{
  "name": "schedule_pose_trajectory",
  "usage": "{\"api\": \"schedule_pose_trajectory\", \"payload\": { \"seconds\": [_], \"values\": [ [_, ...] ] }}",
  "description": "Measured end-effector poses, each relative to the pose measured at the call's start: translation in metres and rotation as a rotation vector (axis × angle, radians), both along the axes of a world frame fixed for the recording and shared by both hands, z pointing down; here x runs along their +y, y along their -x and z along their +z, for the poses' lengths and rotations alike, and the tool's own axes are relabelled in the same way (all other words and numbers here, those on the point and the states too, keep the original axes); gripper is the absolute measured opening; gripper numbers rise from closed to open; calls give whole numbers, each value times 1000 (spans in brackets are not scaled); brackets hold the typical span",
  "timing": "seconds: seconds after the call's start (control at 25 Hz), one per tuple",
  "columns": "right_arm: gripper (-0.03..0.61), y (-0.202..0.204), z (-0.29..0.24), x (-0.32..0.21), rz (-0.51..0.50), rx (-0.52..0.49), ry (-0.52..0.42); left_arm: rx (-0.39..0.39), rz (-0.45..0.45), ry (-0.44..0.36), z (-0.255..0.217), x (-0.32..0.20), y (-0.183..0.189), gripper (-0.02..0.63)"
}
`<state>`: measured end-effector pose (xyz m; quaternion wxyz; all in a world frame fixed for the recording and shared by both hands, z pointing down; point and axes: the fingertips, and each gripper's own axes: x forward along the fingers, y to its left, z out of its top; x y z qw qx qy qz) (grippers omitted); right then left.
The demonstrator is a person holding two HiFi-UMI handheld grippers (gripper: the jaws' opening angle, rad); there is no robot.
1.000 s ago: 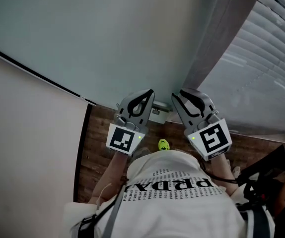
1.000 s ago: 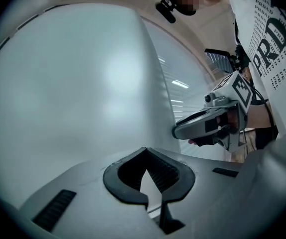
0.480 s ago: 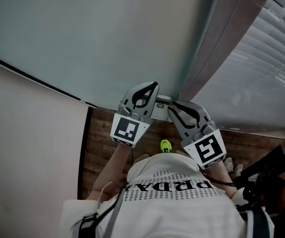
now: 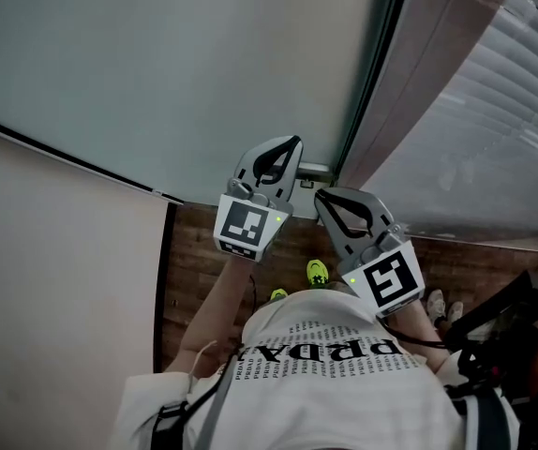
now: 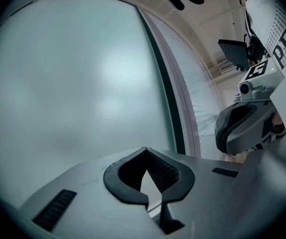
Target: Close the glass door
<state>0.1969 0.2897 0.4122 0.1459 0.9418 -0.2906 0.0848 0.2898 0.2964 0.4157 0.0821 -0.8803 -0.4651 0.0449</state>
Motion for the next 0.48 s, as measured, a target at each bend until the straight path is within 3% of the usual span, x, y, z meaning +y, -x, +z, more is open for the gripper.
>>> {"api": "schedule_pose_trajectory", "payload": {
  "seconds": [0.28,0.48],
  "values": [
    [2,-3,3,3,19,-19,-41,-22,9,25,5,8,1,2],
    [2,0,2,-2,5,-3,-43,7,-3,30,-4,1,10,2]
  ]
}}
